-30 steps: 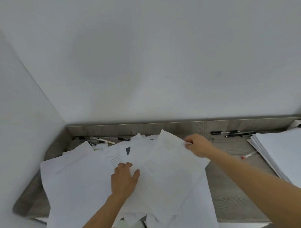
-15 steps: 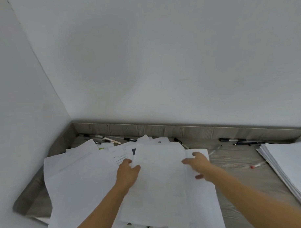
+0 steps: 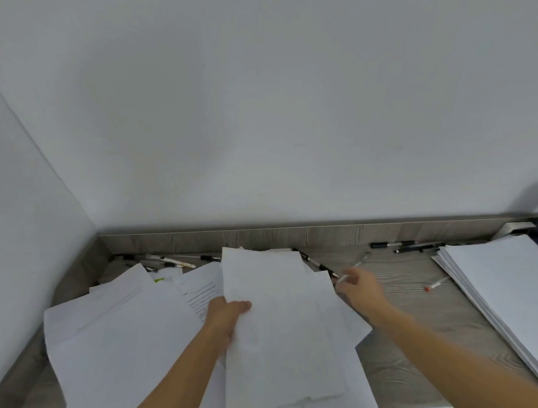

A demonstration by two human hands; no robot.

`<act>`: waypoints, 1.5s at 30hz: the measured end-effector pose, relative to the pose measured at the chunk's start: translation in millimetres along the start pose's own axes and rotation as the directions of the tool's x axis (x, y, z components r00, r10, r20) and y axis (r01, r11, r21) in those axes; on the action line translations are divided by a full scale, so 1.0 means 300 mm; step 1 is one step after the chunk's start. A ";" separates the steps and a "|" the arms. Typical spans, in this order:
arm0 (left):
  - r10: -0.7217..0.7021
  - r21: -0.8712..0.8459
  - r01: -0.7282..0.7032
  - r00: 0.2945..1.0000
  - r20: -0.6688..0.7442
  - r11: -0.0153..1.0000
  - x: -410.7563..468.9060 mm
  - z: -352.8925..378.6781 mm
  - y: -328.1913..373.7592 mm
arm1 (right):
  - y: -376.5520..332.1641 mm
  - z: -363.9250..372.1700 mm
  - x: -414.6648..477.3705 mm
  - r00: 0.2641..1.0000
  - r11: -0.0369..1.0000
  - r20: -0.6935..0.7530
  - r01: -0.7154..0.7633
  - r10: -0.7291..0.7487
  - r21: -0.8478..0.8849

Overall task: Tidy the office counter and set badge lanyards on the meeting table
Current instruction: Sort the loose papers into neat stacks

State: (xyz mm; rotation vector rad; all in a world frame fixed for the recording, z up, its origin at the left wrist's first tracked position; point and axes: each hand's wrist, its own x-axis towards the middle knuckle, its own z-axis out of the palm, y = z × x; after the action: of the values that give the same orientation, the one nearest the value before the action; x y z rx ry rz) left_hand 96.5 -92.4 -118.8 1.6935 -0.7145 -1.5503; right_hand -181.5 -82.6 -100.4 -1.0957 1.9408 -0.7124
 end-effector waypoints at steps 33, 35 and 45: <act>-0.082 -0.475 0.155 0.982 0.171 0.866 -0.155 -0.189 -0.036 | 0.027 0.151 -0.110 0.969 0.989 0.238 0.030 -0.064 0.144; 0.019 -0.451 0.073 0.980 0.198 0.890 -0.181 -0.182 0.001 | 0.004 0.132 -0.120 0.952 0.970 0.301 -0.018 -0.057 0.242; 0.468 -0.324 -0.383 0.847 0.252 0.865 -0.287 -0.153 0.296 | -0.271 -0.049 -0.170 0.932 0.782 0.165 0.164 -0.323 0.602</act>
State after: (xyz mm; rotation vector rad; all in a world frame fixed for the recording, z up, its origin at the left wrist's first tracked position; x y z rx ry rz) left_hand 137.6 -69.5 4.4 1.0026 -0.9361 -1.5248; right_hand -141.8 -74.8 -12.3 -0.9915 1.2302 -1.1518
